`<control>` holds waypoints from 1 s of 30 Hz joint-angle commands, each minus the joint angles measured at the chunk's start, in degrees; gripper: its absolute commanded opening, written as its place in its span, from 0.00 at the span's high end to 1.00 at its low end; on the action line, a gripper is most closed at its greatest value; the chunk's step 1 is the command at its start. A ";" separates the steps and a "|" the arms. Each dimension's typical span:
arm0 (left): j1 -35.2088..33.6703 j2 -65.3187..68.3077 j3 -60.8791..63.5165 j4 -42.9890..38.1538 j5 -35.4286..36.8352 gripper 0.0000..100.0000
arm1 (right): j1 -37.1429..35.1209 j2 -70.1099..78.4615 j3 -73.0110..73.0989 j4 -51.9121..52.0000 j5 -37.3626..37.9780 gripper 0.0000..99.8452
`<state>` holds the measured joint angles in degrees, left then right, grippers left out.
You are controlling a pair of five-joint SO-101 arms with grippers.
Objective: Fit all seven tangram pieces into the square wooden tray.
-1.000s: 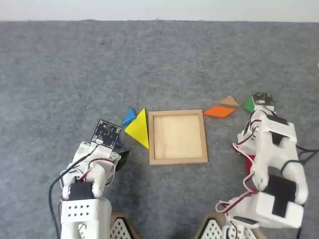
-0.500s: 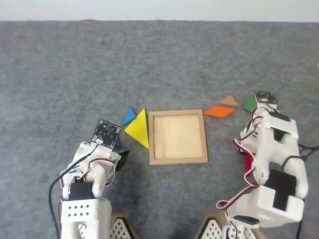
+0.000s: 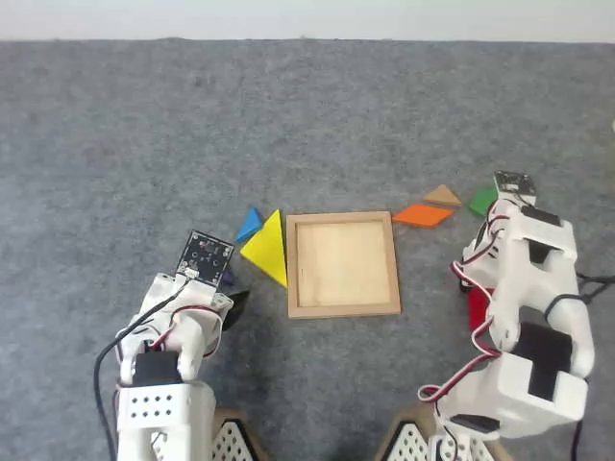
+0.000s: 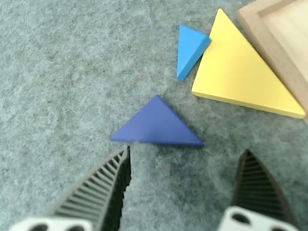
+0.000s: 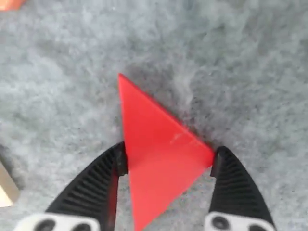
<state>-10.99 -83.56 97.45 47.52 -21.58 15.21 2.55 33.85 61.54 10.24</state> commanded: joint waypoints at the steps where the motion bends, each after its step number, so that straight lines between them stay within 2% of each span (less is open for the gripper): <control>1: 0.18 -0.62 -0.57 -1.23 -0.62 0.67 | -0.13 -0.66 -4.57 2.77 -0.97 0.84; 5: 0.18 -0.62 -0.57 -1.23 -0.62 0.67 | -0.40 -4.35 -5.98 5.41 -1.05 0.84; 14: 0.18 -0.62 -0.57 -1.23 -0.62 0.67 | -5.85 -12.18 -4.04 8.40 -4.13 0.84; 24: 0.18 -0.62 -0.57 -1.23 -0.62 0.67 | -1.36 -6.99 -1.05 2.59 -3.52 0.84; 30: 0.18 -0.62 -0.57 -1.23 -0.62 0.67 | -1.01 -4.53 -0.88 1.98 -2.20 0.72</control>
<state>-10.99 -83.56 97.45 47.52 -21.58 13.36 -1.93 33.23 64.53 6.99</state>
